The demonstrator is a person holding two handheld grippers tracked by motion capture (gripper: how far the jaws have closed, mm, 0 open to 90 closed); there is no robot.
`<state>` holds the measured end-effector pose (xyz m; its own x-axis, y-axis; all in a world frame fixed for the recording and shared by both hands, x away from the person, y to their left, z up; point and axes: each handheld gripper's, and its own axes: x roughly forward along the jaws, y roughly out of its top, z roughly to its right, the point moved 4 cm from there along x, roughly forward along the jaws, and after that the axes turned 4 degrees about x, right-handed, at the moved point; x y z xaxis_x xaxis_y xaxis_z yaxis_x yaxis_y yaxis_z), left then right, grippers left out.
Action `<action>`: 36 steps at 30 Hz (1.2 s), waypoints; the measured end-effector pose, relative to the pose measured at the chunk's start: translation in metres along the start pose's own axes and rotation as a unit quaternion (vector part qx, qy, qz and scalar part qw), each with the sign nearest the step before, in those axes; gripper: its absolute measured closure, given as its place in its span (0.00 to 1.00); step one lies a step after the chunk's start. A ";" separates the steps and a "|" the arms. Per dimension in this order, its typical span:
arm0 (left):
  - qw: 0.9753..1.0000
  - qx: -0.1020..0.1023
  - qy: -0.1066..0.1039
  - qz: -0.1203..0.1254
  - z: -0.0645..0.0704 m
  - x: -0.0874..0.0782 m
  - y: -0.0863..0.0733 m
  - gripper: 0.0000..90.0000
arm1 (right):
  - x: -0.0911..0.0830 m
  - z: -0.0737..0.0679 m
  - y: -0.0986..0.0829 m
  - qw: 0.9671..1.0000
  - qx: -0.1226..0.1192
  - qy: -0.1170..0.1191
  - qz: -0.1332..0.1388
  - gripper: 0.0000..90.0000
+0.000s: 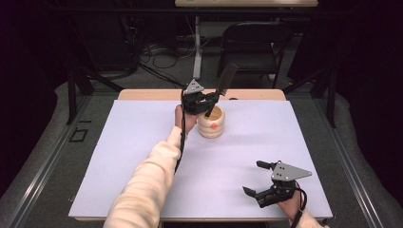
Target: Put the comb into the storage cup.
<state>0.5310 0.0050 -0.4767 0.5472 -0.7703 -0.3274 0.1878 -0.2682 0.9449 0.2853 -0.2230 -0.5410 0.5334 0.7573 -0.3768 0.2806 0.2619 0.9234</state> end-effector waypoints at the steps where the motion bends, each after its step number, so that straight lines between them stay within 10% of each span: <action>1: 1.000 -0.002 0.002 0.002 0.000 0.000 0.000 0.80 | 0.000 0.000 0.000 1.000 0.000 0.000 0.000 0.00; 36: 1.000 0.003 0.002 -0.029 -0.002 0.005 -0.013 0.80 | 0.001 0.000 0.000 1.000 -0.001 0.001 0.002 0.00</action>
<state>0.5329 0.0058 -0.4908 0.5394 -0.7510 -0.3808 0.2145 -0.3148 0.9246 0.2856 -0.2226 -0.5413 0.5329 0.7599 -0.3723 0.2766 0.2594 0.9253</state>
